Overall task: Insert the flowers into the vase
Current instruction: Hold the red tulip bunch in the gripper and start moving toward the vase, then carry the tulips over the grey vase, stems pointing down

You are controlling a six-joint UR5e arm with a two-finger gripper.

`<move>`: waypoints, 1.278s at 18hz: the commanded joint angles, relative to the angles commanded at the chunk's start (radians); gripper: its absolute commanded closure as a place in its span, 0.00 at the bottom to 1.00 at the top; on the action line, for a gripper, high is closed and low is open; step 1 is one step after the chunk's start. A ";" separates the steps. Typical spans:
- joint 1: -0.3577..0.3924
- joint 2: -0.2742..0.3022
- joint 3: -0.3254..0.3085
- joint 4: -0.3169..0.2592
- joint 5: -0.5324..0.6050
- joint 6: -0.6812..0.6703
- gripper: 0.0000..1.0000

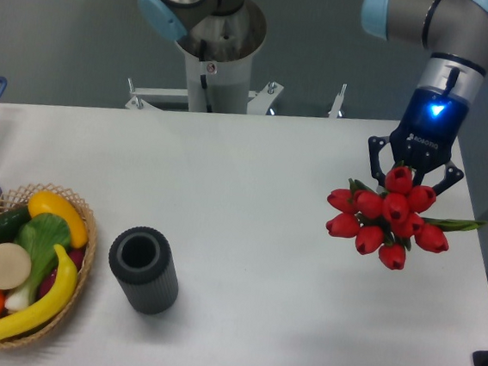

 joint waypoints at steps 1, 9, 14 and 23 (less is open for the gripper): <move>0.000 0.000 -0.002 0.000 0.000 0.000 0.69; -0.012 -0.005 -0.006 0.002 -0.008 0.005 0.69; -0.060 0.009 0.008 0.006 -0.038 -0.005 0.69; -0.103 0.025 0.011 0.023 -0.340 -0.009 0.69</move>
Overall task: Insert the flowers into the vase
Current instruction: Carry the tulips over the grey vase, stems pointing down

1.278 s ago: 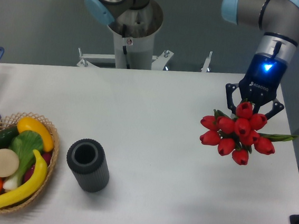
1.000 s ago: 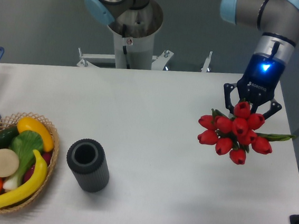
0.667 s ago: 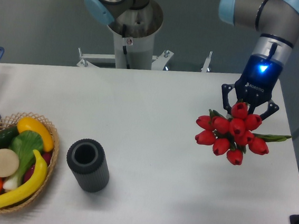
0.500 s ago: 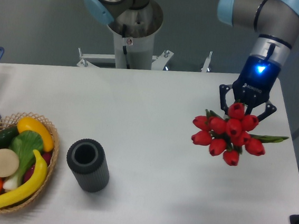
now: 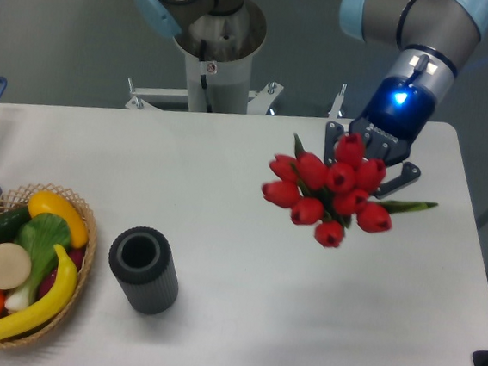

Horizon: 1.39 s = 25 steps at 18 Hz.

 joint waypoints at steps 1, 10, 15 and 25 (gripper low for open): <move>0.000 0.002 0.002 0.000 -0.014 0.000 0.69; -0.106 0.040 -0.020 0.000 -0.184 0.000 0.69; -0.189 0.034 -0.023 0.002 -0.227 0.002 0.69; -0.287 0.003 -0.046 0.003 -0.281 0.009 0.69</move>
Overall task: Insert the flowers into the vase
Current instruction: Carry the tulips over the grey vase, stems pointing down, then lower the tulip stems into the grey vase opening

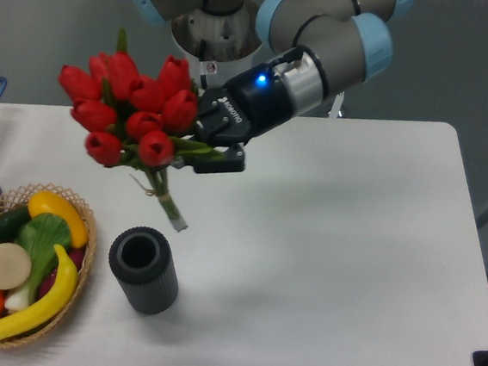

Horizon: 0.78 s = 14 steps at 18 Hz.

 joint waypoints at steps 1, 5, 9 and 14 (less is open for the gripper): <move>-0.002 -0.003 0.002 0.000 -0.005 0.000 0.69; -0.028 -0.037 0.012 0.000 -0.006 0.000 0.69; -0.040 -0.078 0.021 0.000 -0.006 0.002 0.69; -0.054 -0.106 0.037 0.000 -0.006 0.002 0.69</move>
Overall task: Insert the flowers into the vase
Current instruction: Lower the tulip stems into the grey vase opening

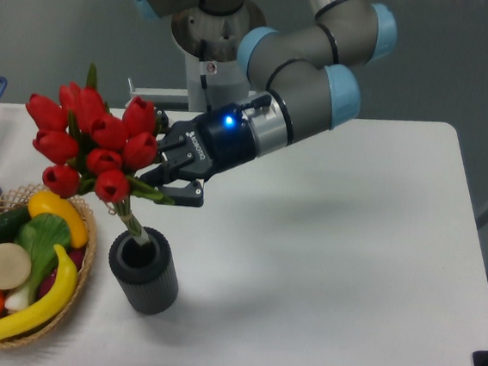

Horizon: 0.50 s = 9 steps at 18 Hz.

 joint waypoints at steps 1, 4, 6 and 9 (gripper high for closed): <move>0.000 -0.008 0.002 0.002 0.002 0.000 0.69; -0.003 -0.025 -0.005 0.002 0.003 0.003 0.69; -0.003 -0.031 -0.006 0.002 0.005 0.003 0.69; -0.003 -0.035 -0.017 0.002 0.012 0.003 0.69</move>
